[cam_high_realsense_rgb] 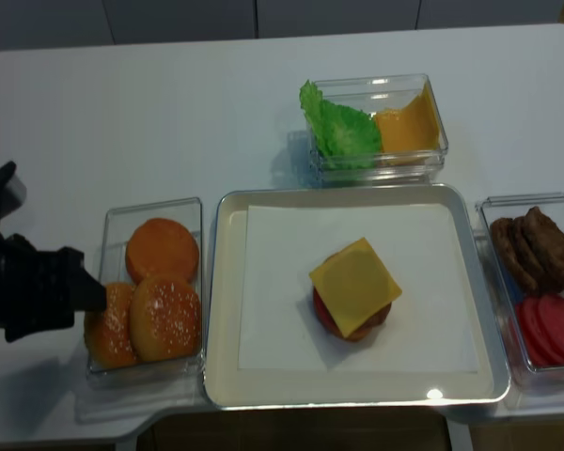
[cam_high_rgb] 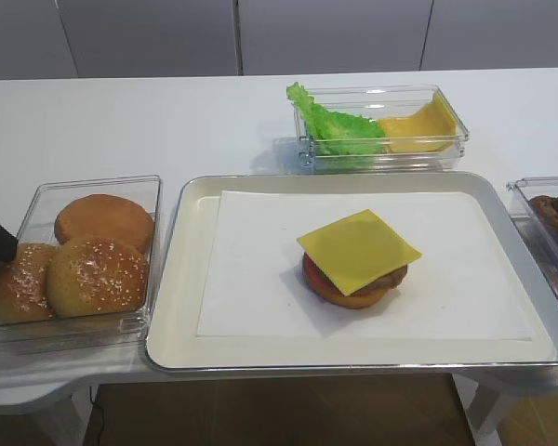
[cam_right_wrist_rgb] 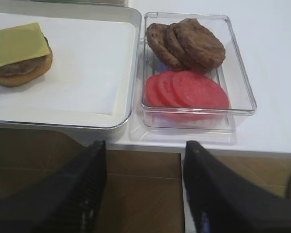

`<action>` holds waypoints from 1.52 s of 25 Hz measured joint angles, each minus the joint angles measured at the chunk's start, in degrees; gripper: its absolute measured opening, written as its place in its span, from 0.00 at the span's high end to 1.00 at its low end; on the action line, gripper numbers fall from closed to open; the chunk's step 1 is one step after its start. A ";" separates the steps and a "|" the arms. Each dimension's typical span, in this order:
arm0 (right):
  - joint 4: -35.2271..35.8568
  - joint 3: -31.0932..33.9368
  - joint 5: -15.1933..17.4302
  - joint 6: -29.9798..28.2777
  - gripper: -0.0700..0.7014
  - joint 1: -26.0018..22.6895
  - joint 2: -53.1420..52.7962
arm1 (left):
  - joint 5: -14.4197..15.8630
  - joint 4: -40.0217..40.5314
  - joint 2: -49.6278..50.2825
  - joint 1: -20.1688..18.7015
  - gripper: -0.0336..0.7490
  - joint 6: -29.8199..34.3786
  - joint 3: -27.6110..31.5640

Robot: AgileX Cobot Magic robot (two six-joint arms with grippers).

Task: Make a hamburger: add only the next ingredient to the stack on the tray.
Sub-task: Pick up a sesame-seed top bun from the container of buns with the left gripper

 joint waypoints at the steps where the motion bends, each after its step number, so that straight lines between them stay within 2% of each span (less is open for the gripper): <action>1: 0.00 0.00 0.00 0.00 0.41 0.00 0.00 | 0.00 0.00 0.49 0.10 0.42 0.13 0.00; 17: 0.00 0.00 0.00 0.00 0.41 0.00 0.00 | 2.24 -3.70 4.21 1.03 0.43 4.96 0.00; 28: 0.00 0.00 0.00 -0.20 0.41 0.00 0.00 | 4.11 -4.80 4.21 1.12 0.65 7.32 -0.02; 38: 0.00 0.00 0.00 -0.20 0.41 0.00 0.00 | 5.07 -5.24 4.21 1.12 0.67 8.83 -0.24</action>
